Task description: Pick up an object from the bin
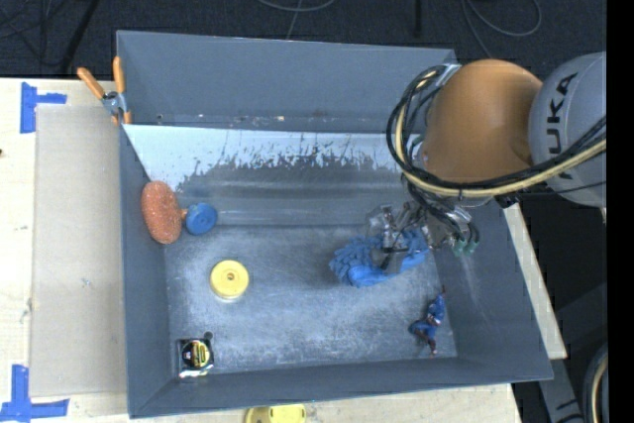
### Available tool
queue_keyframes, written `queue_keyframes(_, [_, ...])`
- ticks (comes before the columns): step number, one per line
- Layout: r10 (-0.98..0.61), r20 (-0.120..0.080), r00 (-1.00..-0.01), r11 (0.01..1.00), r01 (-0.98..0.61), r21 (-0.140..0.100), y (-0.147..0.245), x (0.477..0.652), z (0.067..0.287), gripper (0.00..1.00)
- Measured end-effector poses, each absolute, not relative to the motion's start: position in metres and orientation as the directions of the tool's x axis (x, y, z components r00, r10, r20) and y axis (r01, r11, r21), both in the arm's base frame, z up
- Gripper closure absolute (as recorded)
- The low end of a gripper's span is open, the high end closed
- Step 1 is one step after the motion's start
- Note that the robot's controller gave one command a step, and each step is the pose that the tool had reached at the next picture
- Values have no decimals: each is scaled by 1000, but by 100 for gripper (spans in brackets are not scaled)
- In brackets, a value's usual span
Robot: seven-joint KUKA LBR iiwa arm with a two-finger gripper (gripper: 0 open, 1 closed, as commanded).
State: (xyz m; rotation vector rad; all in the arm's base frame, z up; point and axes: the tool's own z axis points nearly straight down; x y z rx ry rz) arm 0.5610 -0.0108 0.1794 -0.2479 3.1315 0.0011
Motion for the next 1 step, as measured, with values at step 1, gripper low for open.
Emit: queue_keyframes(1, [-156,9,-988,988,-156,2,-11,564,211,100])
